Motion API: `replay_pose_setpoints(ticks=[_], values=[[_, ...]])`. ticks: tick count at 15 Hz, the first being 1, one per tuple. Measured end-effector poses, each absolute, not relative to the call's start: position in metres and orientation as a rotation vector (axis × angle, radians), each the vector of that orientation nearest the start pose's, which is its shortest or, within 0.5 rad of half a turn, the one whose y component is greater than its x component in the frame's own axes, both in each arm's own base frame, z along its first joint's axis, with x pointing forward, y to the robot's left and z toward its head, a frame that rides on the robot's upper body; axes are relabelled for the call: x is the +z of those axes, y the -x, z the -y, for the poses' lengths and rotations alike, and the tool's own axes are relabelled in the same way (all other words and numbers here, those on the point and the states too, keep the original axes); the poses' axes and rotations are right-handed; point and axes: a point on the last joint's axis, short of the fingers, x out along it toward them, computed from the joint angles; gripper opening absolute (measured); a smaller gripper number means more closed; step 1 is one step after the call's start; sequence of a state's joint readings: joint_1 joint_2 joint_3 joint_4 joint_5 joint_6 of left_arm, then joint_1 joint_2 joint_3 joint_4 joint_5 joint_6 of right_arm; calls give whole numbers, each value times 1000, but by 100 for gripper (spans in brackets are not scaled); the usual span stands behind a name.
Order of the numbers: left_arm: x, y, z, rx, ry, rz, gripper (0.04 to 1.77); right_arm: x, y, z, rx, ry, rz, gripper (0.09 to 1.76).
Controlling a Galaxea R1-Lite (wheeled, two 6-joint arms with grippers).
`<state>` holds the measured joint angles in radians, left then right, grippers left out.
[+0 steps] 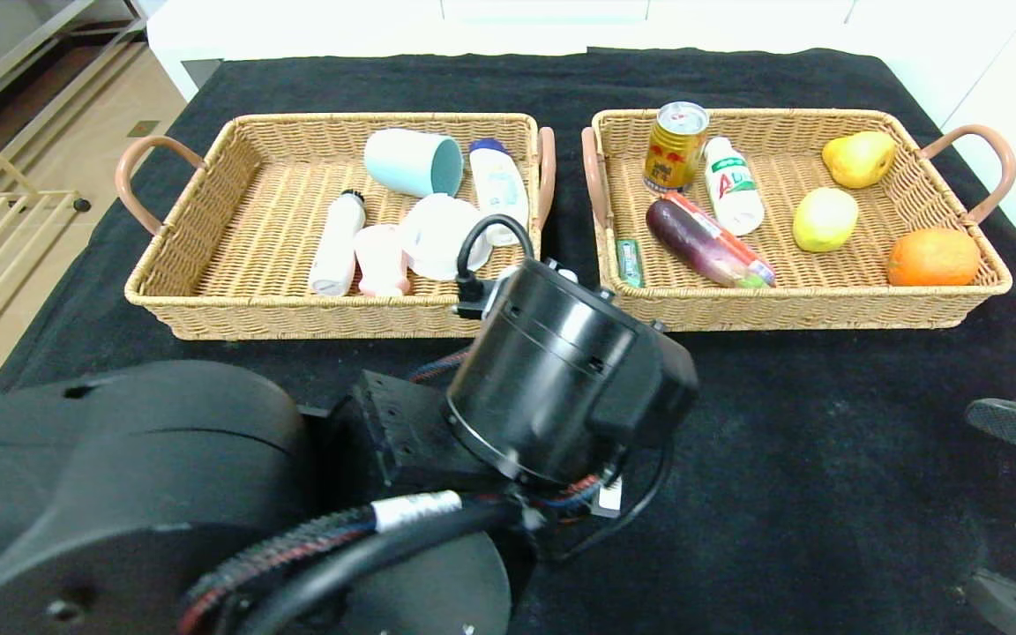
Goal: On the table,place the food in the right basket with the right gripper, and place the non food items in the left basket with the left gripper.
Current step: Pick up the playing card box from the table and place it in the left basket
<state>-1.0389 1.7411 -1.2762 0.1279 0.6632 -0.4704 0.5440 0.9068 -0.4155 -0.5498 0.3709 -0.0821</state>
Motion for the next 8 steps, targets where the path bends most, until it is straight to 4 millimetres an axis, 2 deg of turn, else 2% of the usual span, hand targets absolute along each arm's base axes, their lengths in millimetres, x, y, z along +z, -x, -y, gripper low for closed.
replay_pose_setpoints(ticks=[4,8], values=[[254,-190,234,-214,39,-416,102,224,-88,-63,915,72,82,171],[273,-215,201,-162,44,-371,101,222,-89,-64,916,73,73,171]])
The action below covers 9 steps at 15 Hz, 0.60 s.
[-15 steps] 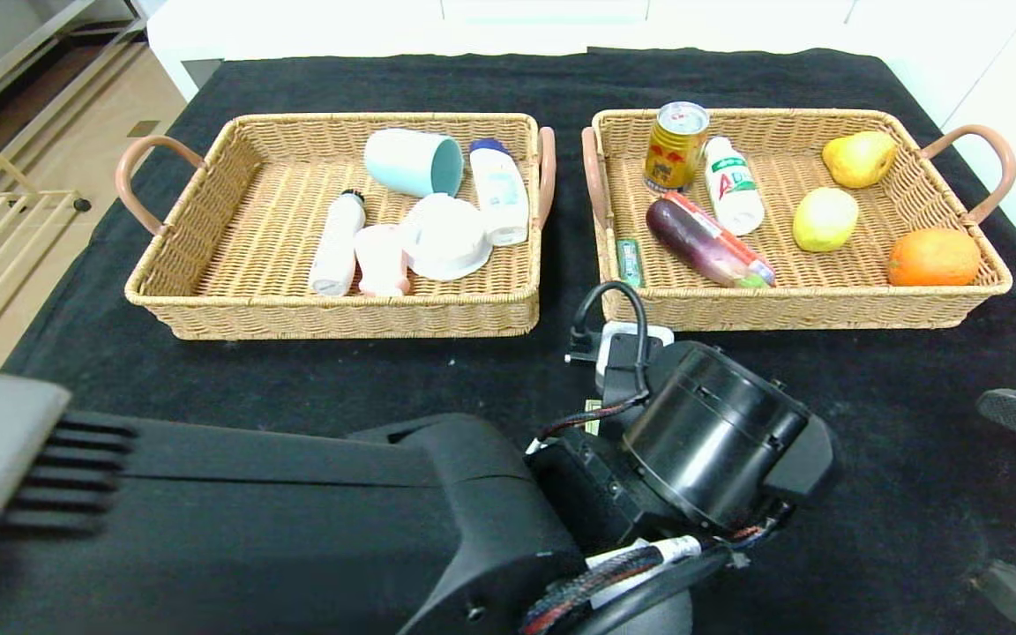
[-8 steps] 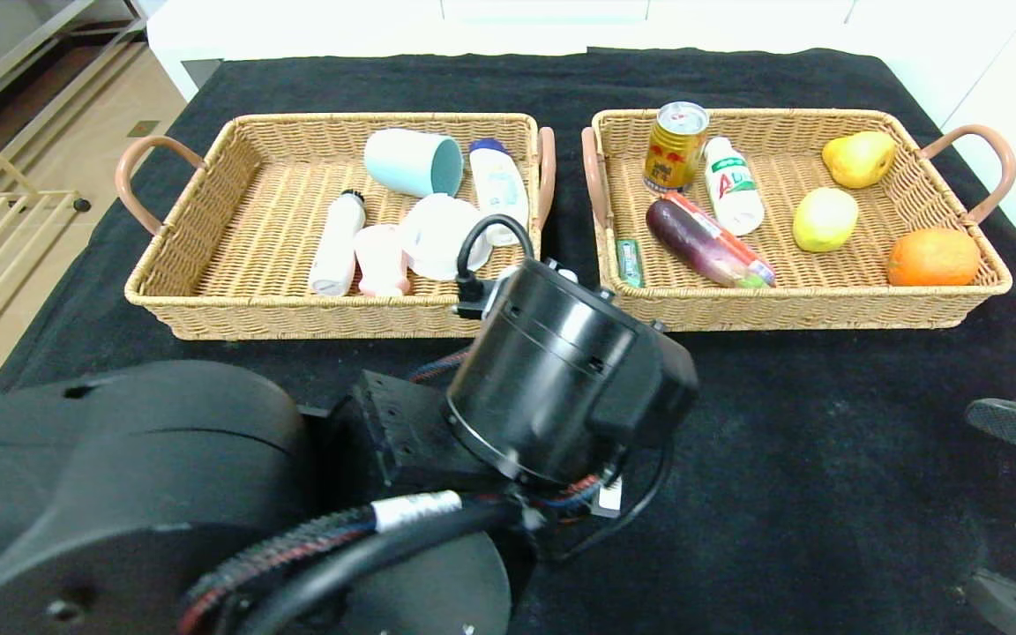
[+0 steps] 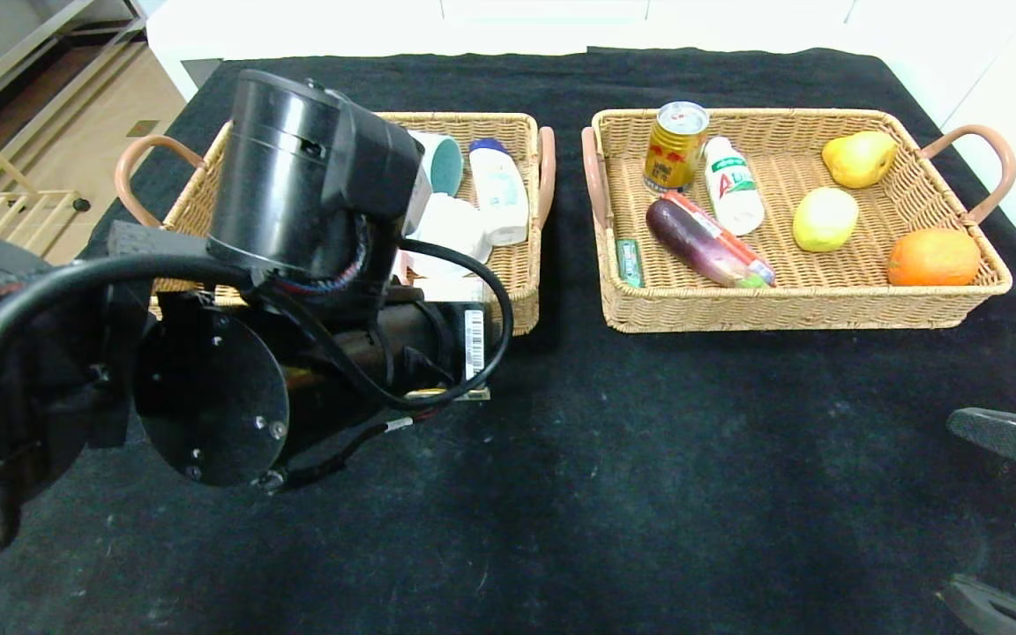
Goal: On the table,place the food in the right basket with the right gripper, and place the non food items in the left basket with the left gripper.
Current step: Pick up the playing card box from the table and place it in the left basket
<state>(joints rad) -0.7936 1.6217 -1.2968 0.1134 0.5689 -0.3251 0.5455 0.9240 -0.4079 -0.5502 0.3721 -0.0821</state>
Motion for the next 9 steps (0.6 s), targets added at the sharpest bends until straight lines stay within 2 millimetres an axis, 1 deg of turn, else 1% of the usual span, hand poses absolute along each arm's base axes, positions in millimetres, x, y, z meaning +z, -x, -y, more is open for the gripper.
replay_pose_setpoints(ticks=[3,9], values=[[288,-234,186,-143,57,-336,101,222,-89,-64,916,73,72,171],[306,-272,169,-96,42,-279,101,222,-89,-64,916,73,73,171]])
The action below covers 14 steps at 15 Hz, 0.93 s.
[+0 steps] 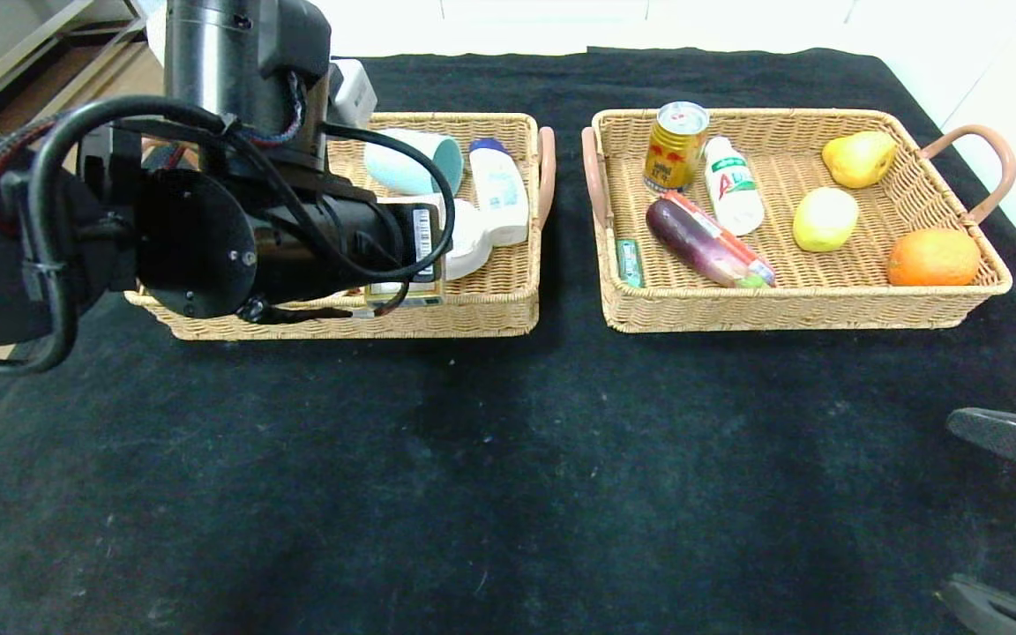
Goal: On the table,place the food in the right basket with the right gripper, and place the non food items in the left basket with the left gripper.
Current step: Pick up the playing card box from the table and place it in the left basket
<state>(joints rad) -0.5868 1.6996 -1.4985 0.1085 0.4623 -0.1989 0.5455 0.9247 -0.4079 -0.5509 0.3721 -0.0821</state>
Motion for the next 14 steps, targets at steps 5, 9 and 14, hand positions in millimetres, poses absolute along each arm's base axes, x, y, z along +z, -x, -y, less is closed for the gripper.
replay_pose_setpoints(ticks=[5,9,14], values=[[311,-309,154,-61,26,-254,101,222,-89,-64,917,74,72,171],[308,-329,149,-43,23,-250,101,221,-89,-64,918,75,70,171],[304,-337,149,-32,23,-256,122,220,-89,-65,929,75,65,171]])
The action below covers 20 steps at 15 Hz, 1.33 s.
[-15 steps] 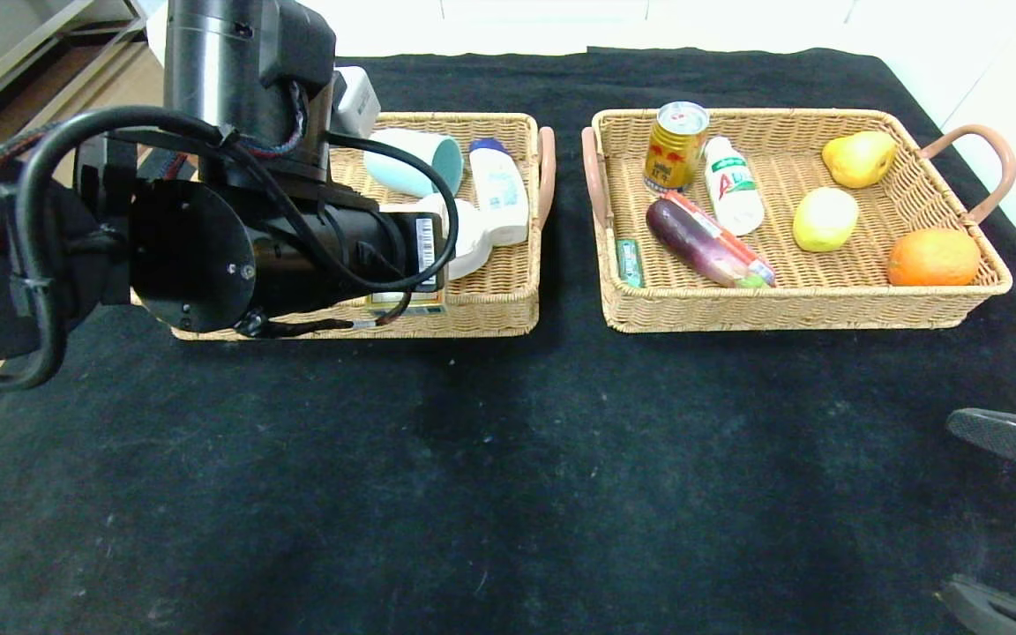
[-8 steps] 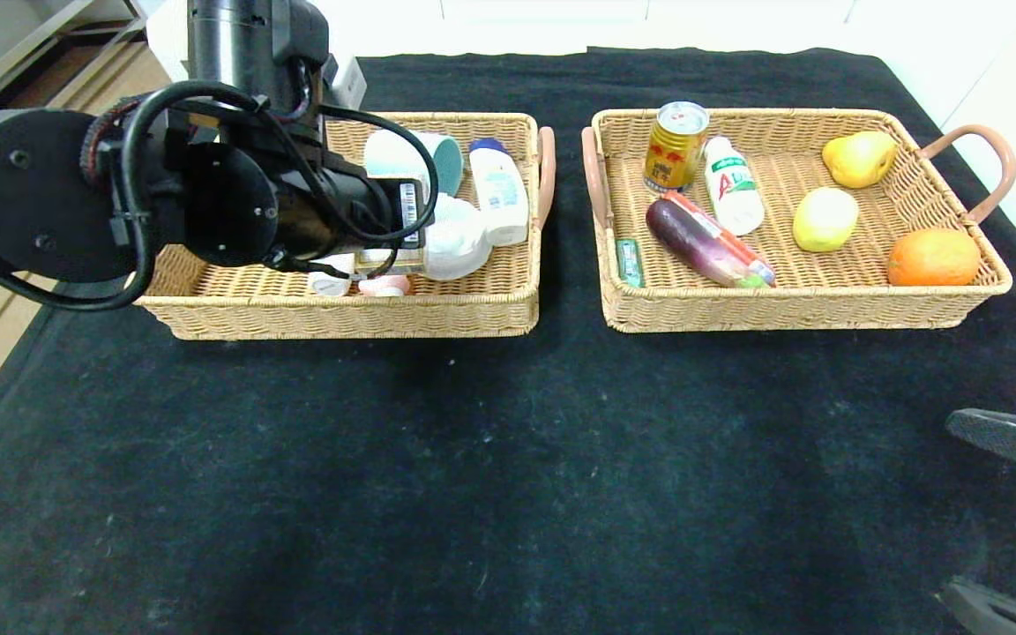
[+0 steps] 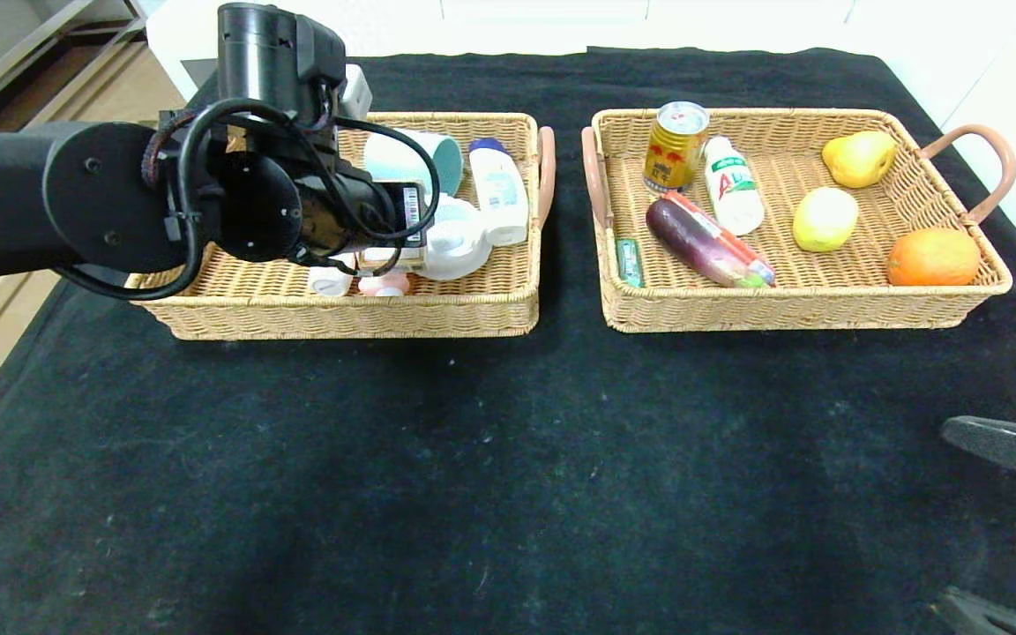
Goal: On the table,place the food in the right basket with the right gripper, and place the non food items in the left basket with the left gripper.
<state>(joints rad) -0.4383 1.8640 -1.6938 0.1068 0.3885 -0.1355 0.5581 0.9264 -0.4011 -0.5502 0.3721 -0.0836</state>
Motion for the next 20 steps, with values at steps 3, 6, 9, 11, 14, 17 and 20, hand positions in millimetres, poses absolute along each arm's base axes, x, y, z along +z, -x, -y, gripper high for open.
replay_pose_setpoints(ticks=[3,6,9,11,14,17,20], values=[[303,-338,149,-31,22,-259,137,220,-89,-65,931,76,64,171],[303,-339,149,-31,21,-261,148,220,-89,-65,930,79,65,171],[304,-335,148,-32,20,-262,155,220,-89,-65,930,79,64,171],[303,-326,146,-40,17,-273,159,220,-89,-65,927,80,66,171],[301,-297,141,-106,11,-306,163,221,-90,-64,912,80,68,171],[296,-251,129,-184,6,-330,166,223,-94,-59,851,83,48,171],[290,-202,113,-239,16,-281,168,229,-98,-50,758,82,42,171]])
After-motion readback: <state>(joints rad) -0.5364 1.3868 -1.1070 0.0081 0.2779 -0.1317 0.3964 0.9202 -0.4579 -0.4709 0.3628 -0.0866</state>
